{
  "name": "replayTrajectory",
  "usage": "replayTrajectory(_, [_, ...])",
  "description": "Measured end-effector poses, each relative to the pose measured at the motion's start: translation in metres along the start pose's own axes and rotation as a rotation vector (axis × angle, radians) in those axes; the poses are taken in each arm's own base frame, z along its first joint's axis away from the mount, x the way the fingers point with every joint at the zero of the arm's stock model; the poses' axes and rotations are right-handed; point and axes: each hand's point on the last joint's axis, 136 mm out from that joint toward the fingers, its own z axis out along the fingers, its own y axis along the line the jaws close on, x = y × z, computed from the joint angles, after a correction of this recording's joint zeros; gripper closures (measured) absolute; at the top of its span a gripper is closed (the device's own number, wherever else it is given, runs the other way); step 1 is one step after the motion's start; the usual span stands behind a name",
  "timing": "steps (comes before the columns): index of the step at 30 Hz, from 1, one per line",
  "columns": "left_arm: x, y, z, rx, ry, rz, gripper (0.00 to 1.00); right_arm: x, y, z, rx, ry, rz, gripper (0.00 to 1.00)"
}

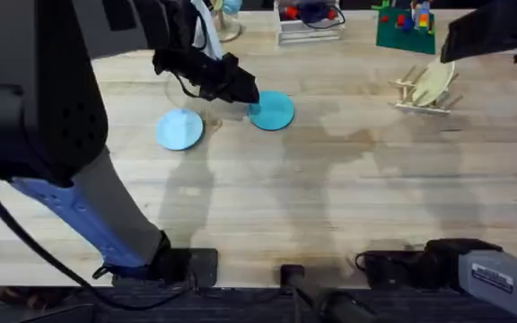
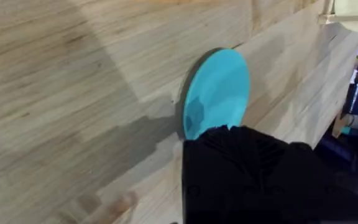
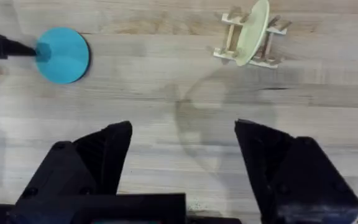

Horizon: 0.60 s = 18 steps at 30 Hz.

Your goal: Pick up the plates from the table one by one and place each into a slot on the dish rack.

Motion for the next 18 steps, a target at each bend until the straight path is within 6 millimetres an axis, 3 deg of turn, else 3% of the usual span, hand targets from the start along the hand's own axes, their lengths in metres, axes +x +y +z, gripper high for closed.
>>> replayTrajectory(6, [-0.002,0.0,0.002,0.008,-0.006,0.007,0.959,0.0,0.0,0.0,0.0,0.0,0.0,0.007])
replayTrajectory(12, [-0.001,0.021,0.024,0.022,0.023,-0.036,0.959,0.0,0.0,0.0,0.0,0.001,0.0,0.007])
replayTrajectory(18, [-0.001,0.021,0.031,0.106,0.033,-0.084,0.959,0.002,0.0,0.0,0.0,0.007,0.0,0.007])
